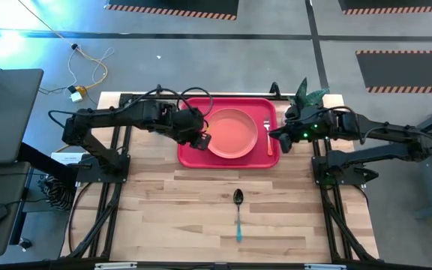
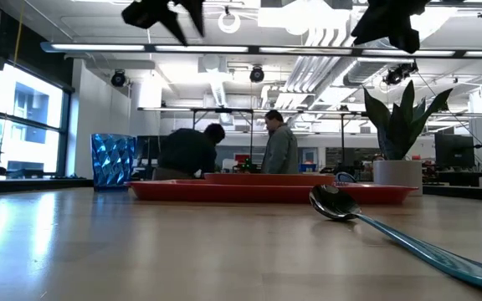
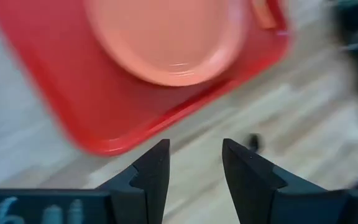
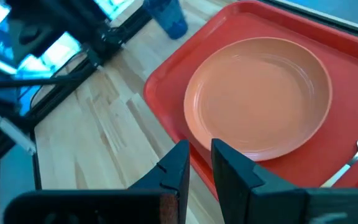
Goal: Pick and place plate/cup/fork/spoon on tray
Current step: Put the blue glass on the top left of the red tray
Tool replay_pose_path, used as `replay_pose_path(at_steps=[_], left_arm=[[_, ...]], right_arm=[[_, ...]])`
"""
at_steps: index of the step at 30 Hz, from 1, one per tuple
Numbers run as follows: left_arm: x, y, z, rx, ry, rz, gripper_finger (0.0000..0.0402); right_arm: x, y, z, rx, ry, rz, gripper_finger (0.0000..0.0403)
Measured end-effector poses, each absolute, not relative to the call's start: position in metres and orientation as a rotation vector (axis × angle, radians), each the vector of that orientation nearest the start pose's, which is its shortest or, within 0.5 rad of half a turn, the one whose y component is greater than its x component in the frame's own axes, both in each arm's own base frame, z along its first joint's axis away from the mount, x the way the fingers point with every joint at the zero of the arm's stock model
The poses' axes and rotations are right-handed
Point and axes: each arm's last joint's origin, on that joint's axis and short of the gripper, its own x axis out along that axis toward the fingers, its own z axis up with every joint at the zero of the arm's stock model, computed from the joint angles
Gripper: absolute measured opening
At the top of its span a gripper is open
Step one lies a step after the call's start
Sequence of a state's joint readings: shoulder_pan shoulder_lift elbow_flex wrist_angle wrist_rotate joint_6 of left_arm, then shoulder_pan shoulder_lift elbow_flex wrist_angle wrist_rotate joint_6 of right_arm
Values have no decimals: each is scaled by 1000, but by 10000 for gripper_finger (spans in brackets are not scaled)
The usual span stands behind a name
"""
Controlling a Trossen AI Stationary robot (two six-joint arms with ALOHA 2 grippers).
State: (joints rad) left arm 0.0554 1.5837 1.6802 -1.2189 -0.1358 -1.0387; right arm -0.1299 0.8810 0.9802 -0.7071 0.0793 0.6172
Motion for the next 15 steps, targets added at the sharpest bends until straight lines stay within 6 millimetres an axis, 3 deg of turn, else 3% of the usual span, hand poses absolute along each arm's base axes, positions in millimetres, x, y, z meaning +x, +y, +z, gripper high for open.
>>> replay_pose_path(at_steps=[8,15], left_arm=[[277,36,355,-824,1057,1056,136],[267,67,337,-800,1144,1150,136]], right_arm=[[166,-23,334,569,574,-346,58],[166,-23,333,559,573,-354,58]])
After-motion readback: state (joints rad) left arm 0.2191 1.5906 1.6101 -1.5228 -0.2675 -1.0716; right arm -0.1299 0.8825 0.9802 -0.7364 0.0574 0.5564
